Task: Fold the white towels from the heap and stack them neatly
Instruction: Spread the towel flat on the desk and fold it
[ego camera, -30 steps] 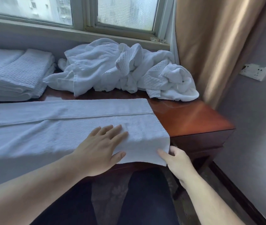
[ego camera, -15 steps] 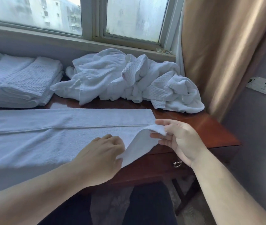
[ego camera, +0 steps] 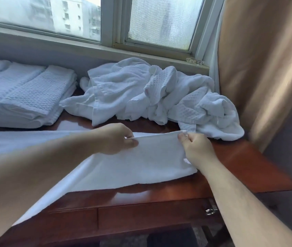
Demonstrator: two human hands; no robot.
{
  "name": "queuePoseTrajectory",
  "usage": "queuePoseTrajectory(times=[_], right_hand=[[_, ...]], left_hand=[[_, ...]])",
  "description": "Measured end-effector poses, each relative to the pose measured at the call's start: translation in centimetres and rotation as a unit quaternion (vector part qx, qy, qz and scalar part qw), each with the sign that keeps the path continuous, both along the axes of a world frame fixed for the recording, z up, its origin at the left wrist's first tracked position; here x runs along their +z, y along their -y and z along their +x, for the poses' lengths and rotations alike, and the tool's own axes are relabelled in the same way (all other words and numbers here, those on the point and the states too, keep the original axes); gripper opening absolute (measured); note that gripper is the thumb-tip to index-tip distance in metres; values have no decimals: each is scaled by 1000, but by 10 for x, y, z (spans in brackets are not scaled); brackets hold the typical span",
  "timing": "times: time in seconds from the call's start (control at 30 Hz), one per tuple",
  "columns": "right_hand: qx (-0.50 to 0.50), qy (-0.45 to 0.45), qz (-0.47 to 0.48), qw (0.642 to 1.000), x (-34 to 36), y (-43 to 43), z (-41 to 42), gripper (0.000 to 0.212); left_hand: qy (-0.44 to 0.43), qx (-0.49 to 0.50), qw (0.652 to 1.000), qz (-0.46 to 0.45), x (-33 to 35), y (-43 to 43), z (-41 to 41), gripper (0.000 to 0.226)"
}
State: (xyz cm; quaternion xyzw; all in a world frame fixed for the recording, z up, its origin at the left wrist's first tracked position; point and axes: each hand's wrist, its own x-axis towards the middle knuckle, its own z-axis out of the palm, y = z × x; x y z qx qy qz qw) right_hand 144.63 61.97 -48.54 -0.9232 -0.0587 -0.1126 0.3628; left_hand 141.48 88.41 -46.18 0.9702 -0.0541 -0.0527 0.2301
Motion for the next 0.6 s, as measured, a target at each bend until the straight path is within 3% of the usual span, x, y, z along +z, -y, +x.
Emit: queuePoseTrajectory(times=[0.3, 0.5, 0.6], right_hand=[[-29, -4, -59, 998, -20, -10, 62, 48], [-67, -15, -148, 987, -34, -21, 72, 29], [-102, 28, -217, 970, -29, -30, 64, 15]], left_hand=[[-2, -7, 996, 86, -16, -8, 71, 46], [49, -5, 995, 92, -36, -14, 88, 38], [92, 16, 992, 82, -45, -19, 80, 28]])
